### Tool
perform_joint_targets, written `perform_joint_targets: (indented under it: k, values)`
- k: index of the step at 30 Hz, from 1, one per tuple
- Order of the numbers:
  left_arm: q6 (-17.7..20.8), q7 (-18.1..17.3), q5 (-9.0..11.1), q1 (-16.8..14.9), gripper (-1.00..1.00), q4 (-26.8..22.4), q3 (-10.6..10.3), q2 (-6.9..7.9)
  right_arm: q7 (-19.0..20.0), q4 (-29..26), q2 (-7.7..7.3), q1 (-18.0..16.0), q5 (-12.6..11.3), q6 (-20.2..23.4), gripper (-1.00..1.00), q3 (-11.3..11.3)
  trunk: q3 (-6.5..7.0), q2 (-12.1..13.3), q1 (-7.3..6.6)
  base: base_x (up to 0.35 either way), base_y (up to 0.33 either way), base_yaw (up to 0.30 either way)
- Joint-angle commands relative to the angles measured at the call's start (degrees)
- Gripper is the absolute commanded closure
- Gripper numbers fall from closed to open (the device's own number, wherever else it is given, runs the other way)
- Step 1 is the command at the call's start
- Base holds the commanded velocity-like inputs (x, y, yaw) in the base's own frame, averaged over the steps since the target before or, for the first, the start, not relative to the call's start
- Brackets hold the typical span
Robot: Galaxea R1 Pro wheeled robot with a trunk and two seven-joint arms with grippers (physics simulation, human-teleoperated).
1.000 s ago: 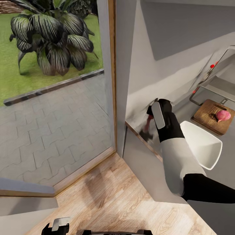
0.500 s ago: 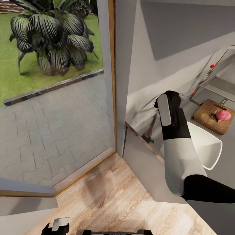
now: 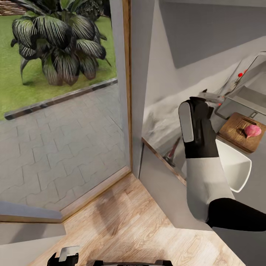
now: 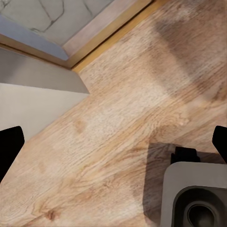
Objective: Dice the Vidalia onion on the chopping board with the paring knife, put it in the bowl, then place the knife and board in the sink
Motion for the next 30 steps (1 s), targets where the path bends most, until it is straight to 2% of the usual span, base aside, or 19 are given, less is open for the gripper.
perform_joint_targets:
  k: [1,5,10,12,13,14,15,16,17,18,22,26,30]
  values:
    - [-0.36,0.26,-0.09,-0.1,-1.0,0.22,-0.15,-0.01,-0.47,-0.67,0.02,-0.06,0.27,0.26,1.0,1.25,-0.09,-0.09,0.04,0.0,0.0,0.0]
    - [-0.36,0.32,-0.09,-0.1,-1.0,0.19,-0.15,-0.15,-0.34,-3.57,0.02,-0.25,5.28,0.4,1.0,5.21,-0.09,-0.09,0.04,-0.036,-0.008,0.0]
    - [-0.37,0.39,-0.09,-0.1,-1.0,0.17,-0.15,-0.5,-0.19,-4.22,0.02,-0.32,6.49,0.45,1.0,6.28,-0.09,-0.09,0.04,-0.265,-0.031,0.0]
    - [-0.37,0.45,-0.09,-0.1,-1.0,0.17,-0.15,-0.56,-0.2,-4.2,0.02,-0.32,6.57,0.45,1.0,7.36,-0.09,-0.09,0.04,-0.323,-0.006,0.0]
    - [-0.36,0.47,-0.09,-0.1,-1.0,0.17,-0.15,-0.58,-0.23,-4.21,0.02,-0.32,6.65,0.43,1.0,8.63,-0.09,-0.09,0.04,-0.326,-0.027,0.0]
    - [-0.36,0.48,-0.09,-0.1,-1.0,0.17,-0.15,-0.6,-0.35,-4.33,0.02,-0.32,6.86,0.4,1.0,10.97,-0.09,-0.09,0.04,-0.328,-0.056,0.0]
    - [-0.36,0.49,-0.09,-0.1,-1.0,0.17,-0.15,-0.61,-0.41,-4.48,0.02,-0.32,6.98,0.39,1.0,11.82,-0.09,-0.09,0.04,-0.329,-0.067,0.0]
    - [-0.36,0.49,-0.09,-0.1,-1.0,0.17,-0.15,-0.61,-0.5,-4.98,0.02,-0.32,7.47,0.38,1.0,13.58,-0.09,-0.09,0.04,-0.327,-0.095,0.0]
    - [-0.36,0.5,-0.09,-0.1,-1.0,0.17,-0.15,-0.62,-0.55,-5.51,0.02,-0.32,8.4,0.31,1.0,15.33,-0.09,-0.09,0.04,-0.319,-0.127,0.0]
    - [-0.36,0.54,-0.09,-0.1,-1.0,0.17,-0.15,-0.62,-0.67,-6.09,0.02,-0.32,11.71,-0.08,1.0,18.18,-0.09,-0.09,0.04,-0.305,-0.173,0.0]
    - [-0.36,0.58,-0.09,-0.1,-1.0,0.17,-0.15,-0.62,-0.72,-6.44,0.02,-0.31,13.81,-0.36,1.0,19.37,0.0,-0.09,0.04,-0.3,-0.188,-0.01]
    - [-0.36,0.59,-0.09,-0.1,-1.0,0.17,-0.15,-0.62,-0.96,-6.5,0.02,-0.06,14.3,-1.43,1.0,19.63,0.3,-0.09,0.04,-0.293,-0.201,-0.004]
    - [-0.36,0.59,-0.09,-0.1,-1.0,0.17,-0.15,-0.65,-3.83,-6.4,0.02,0.09,14.21,-2.28,1.0,19.76,0.65,-0.09,0.04,-0.277,-0.223,-0.001]
